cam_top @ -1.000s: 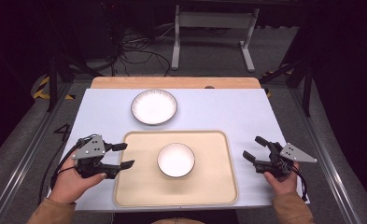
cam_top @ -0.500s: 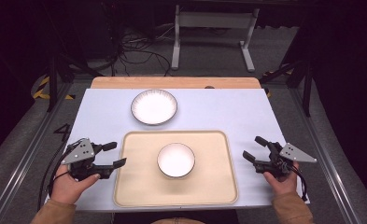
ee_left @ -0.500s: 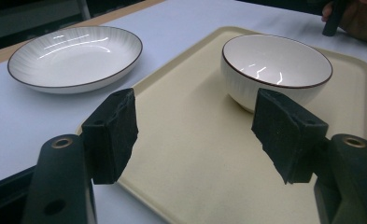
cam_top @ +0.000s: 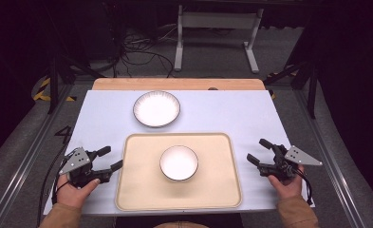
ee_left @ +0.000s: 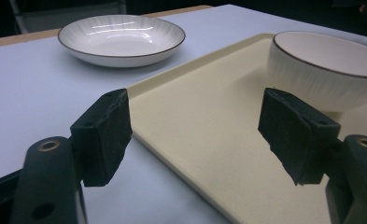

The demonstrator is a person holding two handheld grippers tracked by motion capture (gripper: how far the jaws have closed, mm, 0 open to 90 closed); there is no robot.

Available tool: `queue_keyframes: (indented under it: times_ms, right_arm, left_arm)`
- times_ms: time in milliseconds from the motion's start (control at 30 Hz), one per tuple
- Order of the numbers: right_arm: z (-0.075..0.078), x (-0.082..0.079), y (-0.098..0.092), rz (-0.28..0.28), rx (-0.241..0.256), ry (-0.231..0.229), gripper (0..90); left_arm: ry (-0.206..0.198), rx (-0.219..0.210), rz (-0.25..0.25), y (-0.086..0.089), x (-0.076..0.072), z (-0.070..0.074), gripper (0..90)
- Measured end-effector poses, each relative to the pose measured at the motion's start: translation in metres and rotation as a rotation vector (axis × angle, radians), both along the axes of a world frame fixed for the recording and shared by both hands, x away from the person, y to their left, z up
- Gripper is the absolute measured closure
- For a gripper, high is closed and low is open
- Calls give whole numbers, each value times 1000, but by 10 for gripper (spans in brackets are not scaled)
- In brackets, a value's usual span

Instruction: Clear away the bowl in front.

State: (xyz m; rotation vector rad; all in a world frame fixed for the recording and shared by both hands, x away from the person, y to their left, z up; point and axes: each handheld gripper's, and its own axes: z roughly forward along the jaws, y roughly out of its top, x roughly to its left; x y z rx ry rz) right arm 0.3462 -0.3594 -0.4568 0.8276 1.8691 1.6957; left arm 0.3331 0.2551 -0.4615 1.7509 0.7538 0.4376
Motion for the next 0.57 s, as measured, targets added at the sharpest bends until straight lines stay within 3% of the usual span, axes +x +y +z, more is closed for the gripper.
queue_keyframes:
  times_ms: [300,567]
  right_arm:
    - [0,0,0,2,3,-1,170]
    - [0,0,-1,1,6,-3,170]
  left_arm:
    - [-12,48,22,-5,-2,-6,228]
    - [-2,36,31,-4,-1,-6,206]
